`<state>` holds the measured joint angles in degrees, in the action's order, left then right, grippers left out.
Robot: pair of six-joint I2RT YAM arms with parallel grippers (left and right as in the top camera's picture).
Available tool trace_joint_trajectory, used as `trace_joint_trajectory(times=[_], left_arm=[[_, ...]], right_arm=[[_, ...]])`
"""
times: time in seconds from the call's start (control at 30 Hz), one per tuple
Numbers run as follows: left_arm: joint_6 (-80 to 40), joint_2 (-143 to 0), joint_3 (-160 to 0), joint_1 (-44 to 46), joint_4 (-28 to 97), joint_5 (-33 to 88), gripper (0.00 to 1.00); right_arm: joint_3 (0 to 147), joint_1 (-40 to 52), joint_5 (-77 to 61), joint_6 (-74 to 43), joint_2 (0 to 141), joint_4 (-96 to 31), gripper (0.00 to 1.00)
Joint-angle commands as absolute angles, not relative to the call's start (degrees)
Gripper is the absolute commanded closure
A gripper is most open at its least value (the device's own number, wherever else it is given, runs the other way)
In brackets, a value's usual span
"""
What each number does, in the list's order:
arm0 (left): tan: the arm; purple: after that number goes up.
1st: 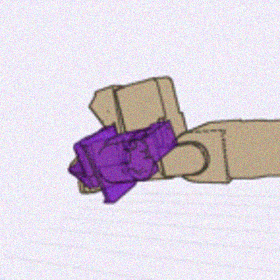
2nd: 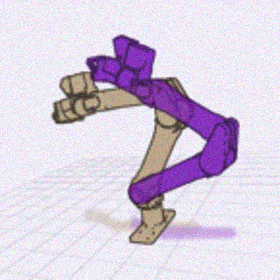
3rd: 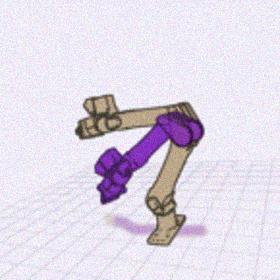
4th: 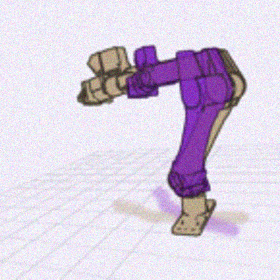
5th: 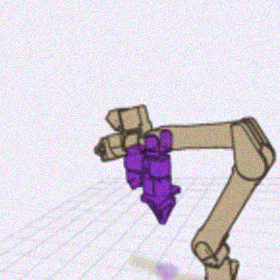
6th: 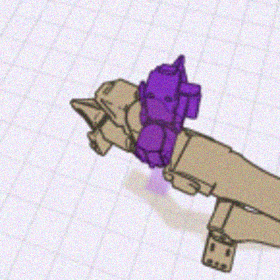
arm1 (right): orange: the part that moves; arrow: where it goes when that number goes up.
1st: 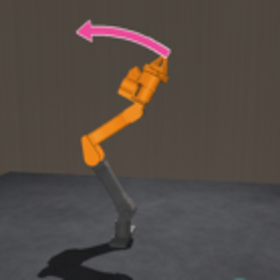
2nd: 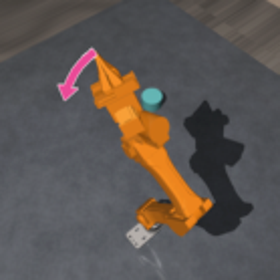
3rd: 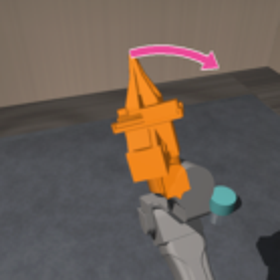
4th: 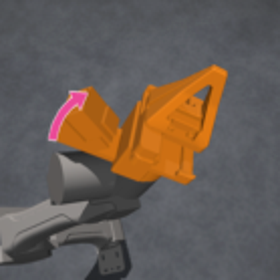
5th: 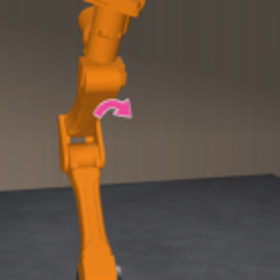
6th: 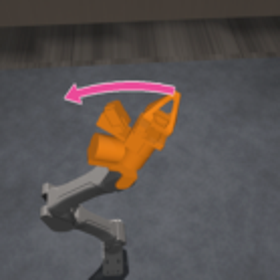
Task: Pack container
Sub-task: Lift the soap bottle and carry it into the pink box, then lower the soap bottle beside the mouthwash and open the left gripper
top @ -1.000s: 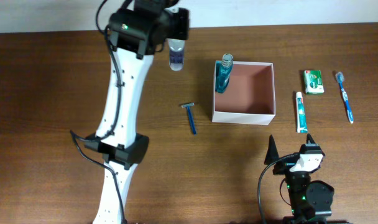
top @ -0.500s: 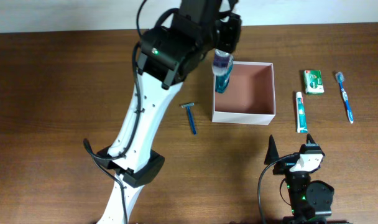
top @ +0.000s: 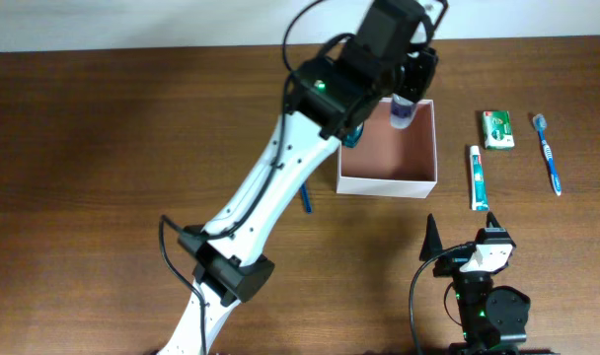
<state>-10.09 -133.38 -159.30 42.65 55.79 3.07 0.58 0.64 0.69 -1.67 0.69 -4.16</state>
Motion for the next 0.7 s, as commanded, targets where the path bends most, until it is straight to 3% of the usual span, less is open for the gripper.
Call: trace_joint_trajectory(times=[0.0, 0.67], left_arm=[[-10.22, -131.35, -154.28, 42.61, 51.33, 3.25, 0.90], [-10.20, -131.79, -135.09, 41.85, 34.87, -3.03, 0.89]], right_arm=[[0.32, 1.06, 0.43, -1.72, 0.25, -4.58, 0.01], [0.32, 1.06, 0.43, -1.72, 0.25, -4.58, 0.01]])
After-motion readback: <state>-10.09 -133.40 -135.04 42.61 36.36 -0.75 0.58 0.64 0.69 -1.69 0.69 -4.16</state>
